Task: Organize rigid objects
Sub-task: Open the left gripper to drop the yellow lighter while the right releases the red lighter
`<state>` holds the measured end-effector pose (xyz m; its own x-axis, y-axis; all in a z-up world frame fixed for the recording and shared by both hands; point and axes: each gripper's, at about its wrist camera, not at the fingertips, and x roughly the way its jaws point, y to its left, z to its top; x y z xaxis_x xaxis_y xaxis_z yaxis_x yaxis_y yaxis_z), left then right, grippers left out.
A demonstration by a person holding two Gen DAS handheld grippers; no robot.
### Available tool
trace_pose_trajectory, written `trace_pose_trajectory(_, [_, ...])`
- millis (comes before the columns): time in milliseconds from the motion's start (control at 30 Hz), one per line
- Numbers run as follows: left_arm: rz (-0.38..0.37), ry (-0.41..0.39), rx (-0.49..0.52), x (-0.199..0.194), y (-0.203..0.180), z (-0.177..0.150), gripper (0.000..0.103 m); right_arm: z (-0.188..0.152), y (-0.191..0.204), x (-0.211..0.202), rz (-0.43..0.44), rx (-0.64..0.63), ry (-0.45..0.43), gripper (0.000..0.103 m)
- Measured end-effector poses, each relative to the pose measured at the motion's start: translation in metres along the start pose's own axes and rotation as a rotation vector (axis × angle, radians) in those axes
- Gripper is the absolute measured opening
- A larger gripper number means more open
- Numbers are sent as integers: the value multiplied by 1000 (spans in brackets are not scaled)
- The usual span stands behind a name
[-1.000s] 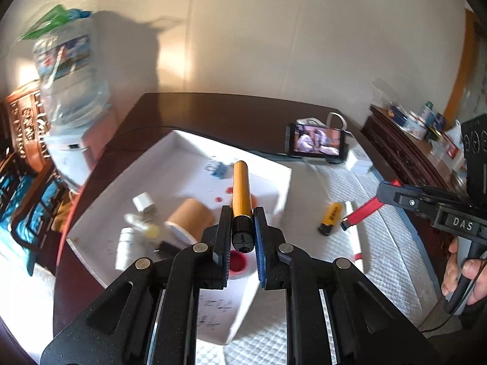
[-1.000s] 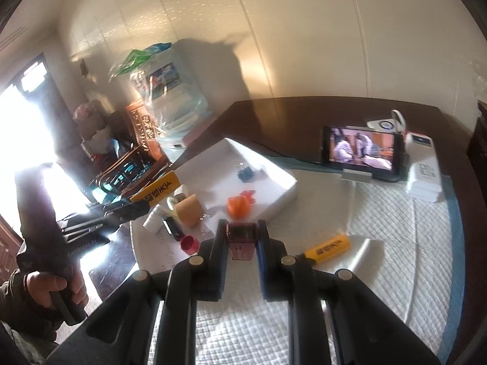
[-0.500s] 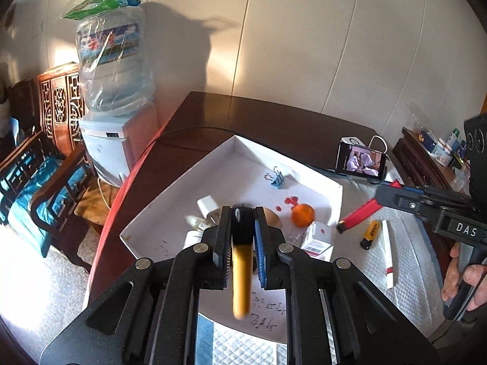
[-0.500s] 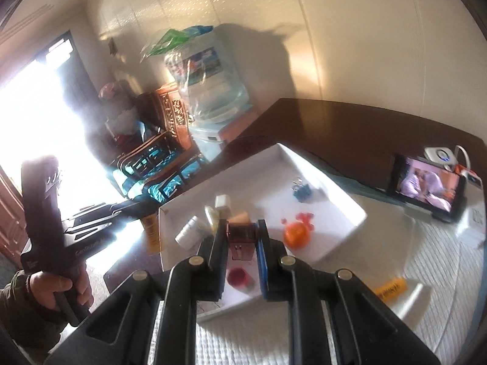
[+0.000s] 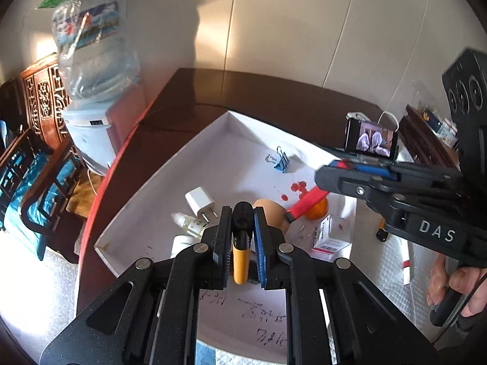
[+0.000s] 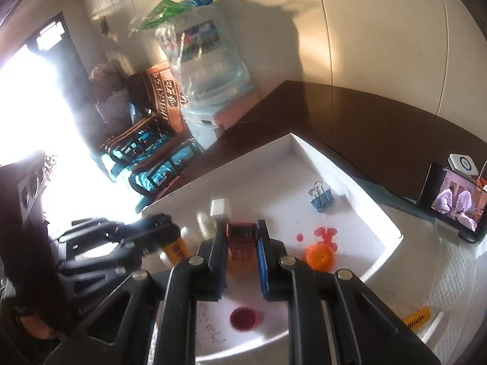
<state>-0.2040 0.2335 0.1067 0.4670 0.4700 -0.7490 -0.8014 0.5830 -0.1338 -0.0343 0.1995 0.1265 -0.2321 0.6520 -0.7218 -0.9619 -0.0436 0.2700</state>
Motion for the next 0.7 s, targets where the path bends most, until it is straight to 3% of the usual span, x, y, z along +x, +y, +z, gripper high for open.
trace_pose_trajectory(200, [0, 41, -7, 19, -4, 6, 15, 1, -7, 9, -24, 16, 14, 17])
trace_pose_trajectory(267, [4, 68, -21, 27, -1, 7, 34, 1, -8, 7, -10, 16, 8, 45])
trace_pose_trajectory(300, [3, 74, -31, 29, 0, 6, 57, 2, -8, 7, 6, 21, 1, 88])
trace_pose_trajectory(333, [-2, 75, -45, 30, 1, 6, 75, 2, -9, 5, 19, 28, -13, 103])
trace_pose_trajectory(467, [-29, 75, -62, 30, -1, 8, 79, 1, -12, -5, 48, 54, -53, 103])
trace_pose_trajectory(600, [-2, 150, -54, 37, -10, 10, 80, 0, -15, -11, 75, 82, -74, 103])
trace_pose_trajectory(700, [-95, 121, -65, 31, -13, 7, 80, -1, -14, -20, 78, 84, -108, 103])
